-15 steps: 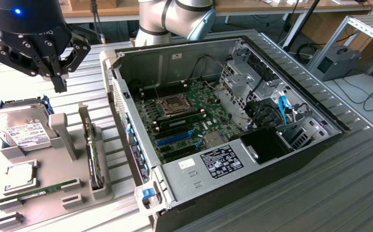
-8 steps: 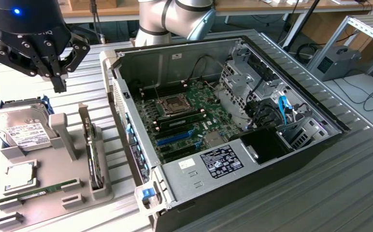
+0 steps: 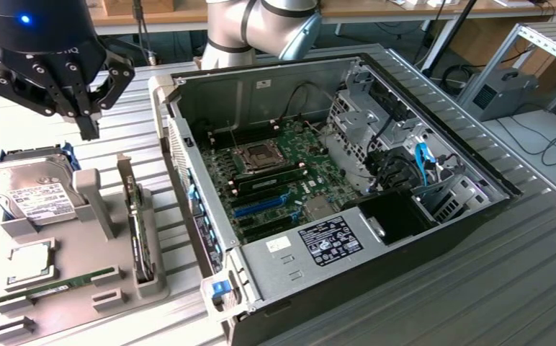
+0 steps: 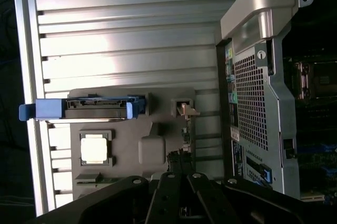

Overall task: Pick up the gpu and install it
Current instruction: 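Reach for the gpu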

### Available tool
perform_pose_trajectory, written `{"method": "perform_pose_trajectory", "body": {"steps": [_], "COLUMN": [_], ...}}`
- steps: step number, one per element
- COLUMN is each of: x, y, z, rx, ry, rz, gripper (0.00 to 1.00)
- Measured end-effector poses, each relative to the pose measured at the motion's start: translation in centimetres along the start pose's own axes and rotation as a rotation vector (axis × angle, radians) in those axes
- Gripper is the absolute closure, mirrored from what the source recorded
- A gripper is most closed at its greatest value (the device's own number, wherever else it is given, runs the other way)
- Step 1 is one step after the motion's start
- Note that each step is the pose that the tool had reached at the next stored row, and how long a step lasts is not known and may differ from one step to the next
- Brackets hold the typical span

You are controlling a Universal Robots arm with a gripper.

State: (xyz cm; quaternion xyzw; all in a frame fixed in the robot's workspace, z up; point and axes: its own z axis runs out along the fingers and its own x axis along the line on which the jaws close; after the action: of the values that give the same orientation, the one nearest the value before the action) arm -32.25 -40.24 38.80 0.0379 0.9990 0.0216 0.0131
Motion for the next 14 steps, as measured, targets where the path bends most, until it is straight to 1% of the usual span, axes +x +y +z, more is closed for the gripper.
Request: {"method": "perform_pose_trajectory", "body": {"steps": [14], "x": [-0.03], "y": [-0.37], "z": [0.08], "rx": [0.0001], "ry": [0.0000], "rz": [0.000], "gripper": [0.89]}}
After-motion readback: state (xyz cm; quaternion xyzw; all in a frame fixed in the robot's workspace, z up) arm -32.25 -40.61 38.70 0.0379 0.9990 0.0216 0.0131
